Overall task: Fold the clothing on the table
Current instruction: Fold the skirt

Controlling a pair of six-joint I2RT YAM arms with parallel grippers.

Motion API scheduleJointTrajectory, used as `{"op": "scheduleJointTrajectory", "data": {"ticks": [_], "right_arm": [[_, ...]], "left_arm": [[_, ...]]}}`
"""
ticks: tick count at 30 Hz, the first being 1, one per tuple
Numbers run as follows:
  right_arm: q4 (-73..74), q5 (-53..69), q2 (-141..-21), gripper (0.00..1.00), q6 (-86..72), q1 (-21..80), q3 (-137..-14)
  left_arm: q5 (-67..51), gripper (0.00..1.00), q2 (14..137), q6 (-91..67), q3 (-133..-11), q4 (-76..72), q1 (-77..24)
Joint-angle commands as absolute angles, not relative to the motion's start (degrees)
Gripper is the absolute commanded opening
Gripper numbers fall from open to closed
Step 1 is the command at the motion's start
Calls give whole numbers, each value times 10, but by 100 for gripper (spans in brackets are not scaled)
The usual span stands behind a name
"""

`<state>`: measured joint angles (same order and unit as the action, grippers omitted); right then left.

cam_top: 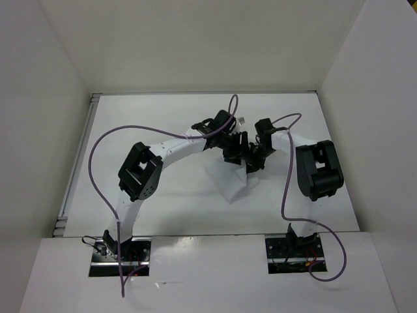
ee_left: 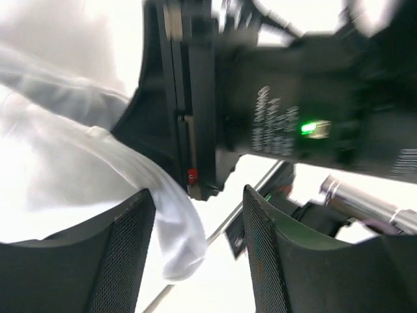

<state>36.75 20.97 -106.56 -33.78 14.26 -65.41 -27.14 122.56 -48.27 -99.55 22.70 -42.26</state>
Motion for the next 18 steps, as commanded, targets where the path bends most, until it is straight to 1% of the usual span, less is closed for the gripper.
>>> {"op": "scheduleJointTrajectory", "data": {"ticks": [1, 3, 5, 8, 14, 18], "right_arm": [[378, 154, -1009, 21, -357, 121, -648], [404, 99, -964, 26, -366, 97, -648], [422, 65, -929, 26, -374, 82, -655], [452, 4, -866, 27, -379, 71, -678], [488, -18, -821, 30, -374, 71, -691], [504, 21, -823, 31, -353, 93, -676]], "left_arm": [[-268, 63, 1230, -497, -1051, 165, -416], [-268, 64, 1208, -512, -1042, 140, -411], [-268, 65, 1188, -512, -1025, 134, -410], [-209, 67, 1135, -498, -974, 134, -404], [-176, 67, 1102, -492, -897, 142, -381], [-189, 67, 1088, -480, -833, 136, -381]]}}
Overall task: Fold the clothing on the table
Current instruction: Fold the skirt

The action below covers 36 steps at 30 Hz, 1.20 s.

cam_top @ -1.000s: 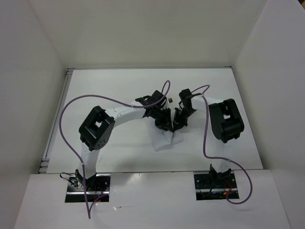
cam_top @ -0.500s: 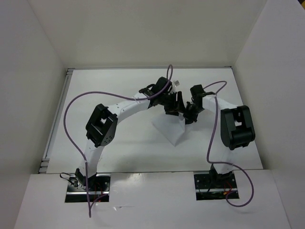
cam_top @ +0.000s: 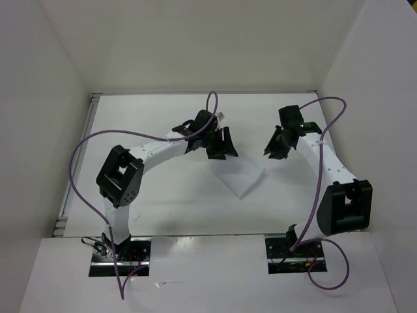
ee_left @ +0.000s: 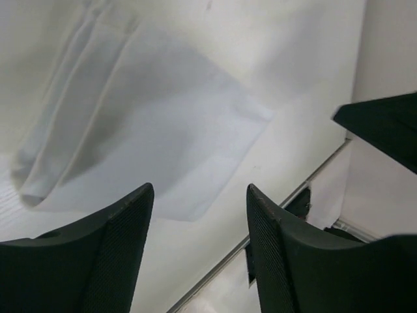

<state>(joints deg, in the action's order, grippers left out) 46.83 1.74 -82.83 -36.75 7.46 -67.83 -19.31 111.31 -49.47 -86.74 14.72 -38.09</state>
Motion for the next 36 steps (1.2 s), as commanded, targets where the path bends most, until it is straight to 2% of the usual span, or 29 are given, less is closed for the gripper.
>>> {"op": "scheduleJointTrajectory", "data": {"ticks": [1, 4, 10, 13, 20, 23, 27, 29, 32, 33, 36], "right_arm": [[509, 28, -830, 31, -348, 101, -669], [483, 74, -842, 31, -342, 106, -638], [448, 85, -906, 31, -311, 106, -638], [433, 85, -957, 28, -303, 94, -638], [402, 70, -1040, 28, -298, 84, -650], [402, 76, -1047, 25, -292, 83, -661], [427, 112, -945, 24, -292, 83, -688], [441, 113, -898, 34, -298, 83, -702], [460, 107, -824, 43, -310, 64, -686], [461, 107, -790, 43, -315, 59, -662], [444, 107, -706, 43, -350, 51, -599]], "left_arm": [[-189, 66, 1088, -480, -823, 130, -381], [-194, 64, 1119, -485, -816, 103, -381], [-178, 59, 1184, -463, -878, 139, -381], [-173, 58, 1184, -458, -862, 139, -368], [-173, 58, 1172, -458, -824, 134, -351], [-173, 58, 1172, -458, -824, 134, -345], [-203, 59, 1094, -436, -804, 134, -340], [-203, 64, 1014, -428, -775, 120, -340], [-182, 72, 932, -407, -719, 142, -340], [-166, 76, 916, -396, -706, 155, -340], [-152, 76, 852, -386, -630, 182, -340]]}}
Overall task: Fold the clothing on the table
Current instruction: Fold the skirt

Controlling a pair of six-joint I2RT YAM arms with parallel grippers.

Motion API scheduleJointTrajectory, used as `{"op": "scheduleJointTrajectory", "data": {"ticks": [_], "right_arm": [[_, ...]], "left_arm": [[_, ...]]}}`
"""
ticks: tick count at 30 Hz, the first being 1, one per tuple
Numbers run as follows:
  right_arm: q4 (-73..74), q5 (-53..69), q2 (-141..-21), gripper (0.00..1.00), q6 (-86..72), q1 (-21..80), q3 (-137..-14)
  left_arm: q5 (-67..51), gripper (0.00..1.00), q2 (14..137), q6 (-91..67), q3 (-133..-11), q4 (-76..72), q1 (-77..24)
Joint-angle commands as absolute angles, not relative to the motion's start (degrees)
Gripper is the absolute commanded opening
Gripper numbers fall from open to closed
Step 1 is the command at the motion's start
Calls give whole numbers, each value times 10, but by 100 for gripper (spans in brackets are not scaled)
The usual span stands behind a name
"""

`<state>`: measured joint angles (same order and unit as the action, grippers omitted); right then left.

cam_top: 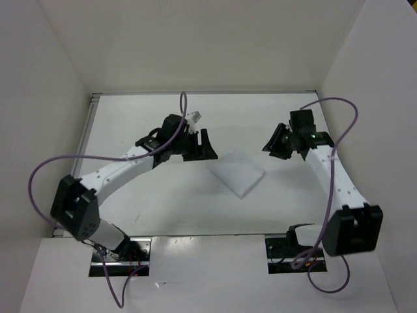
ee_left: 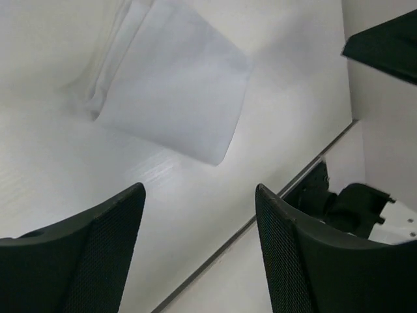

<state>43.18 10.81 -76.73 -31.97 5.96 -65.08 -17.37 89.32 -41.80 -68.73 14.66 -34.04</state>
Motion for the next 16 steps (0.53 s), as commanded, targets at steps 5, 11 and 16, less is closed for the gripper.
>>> {"op": "scheduleJointTrajectory", "data": {"ticks": [5, 11, 16], "right_arm": [[422, 93, -568, 46, -426, 46, -506], [411, 50, -517, 53, -434, 33, -505], [410, 72, -558, 54, -422, 27, -505]], "left_arm": [[-157, 76, 723, -437, -454, 135, -340], [-137, 78, 665, -463, -411, 120, -335], [-137, 78, 665, -451, -417, 120, -335]]}}
